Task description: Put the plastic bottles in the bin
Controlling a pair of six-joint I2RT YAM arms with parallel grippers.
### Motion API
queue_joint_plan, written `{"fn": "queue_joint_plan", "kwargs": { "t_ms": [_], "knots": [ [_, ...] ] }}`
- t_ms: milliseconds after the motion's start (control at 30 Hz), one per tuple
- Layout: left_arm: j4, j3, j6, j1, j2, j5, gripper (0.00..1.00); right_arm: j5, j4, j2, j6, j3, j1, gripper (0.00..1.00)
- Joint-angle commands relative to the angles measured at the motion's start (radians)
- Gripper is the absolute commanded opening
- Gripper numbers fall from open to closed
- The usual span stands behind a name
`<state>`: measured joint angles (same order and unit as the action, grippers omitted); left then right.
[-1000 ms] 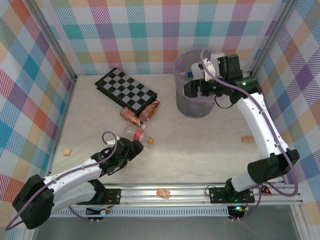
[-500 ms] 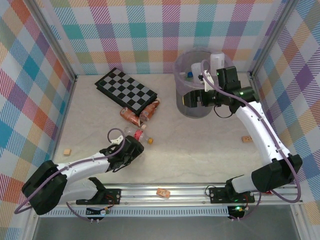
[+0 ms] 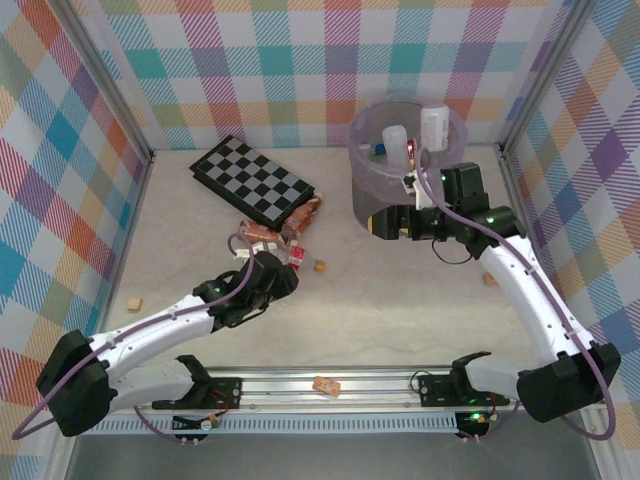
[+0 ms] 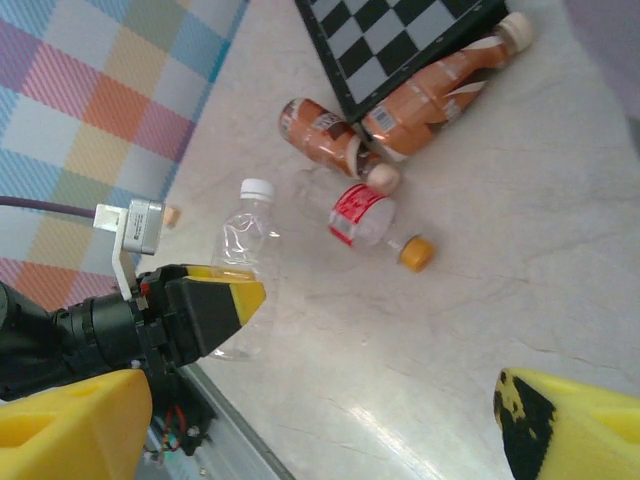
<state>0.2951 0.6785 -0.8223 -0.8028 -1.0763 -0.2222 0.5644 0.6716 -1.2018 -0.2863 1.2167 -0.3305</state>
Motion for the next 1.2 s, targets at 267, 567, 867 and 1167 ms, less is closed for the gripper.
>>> {"fn": "queue_joint_plan", "kwargs": {
  "t_ms": [267,567,867,1167],
  "knots": [
    [-0.182,-0.008,0.313,-0.006,0.134,0.255,0.48,0.070,-0.279,-0.088,-0.206,-0.063,-0.148,0.88],
    [-0.371,-0.016,0.370,-0.006,0.124,0.438,0.47,0.149,-0.503,-0.223,-0.343,-0.059,-0.257,0.87],
    [-0.422,0.003,0.390,-0.006,0.078,0.437,0.46,0.176,-0.559,-0.295,-0.390,-0.054,-0.289,0.71],
    [-0.399,-0.001,0.391,-0.006,0.091,0.343,0.52,0.085,-0.458,-0.275,-0.338,-0.009,-0.288,0.49]
  ]
}}
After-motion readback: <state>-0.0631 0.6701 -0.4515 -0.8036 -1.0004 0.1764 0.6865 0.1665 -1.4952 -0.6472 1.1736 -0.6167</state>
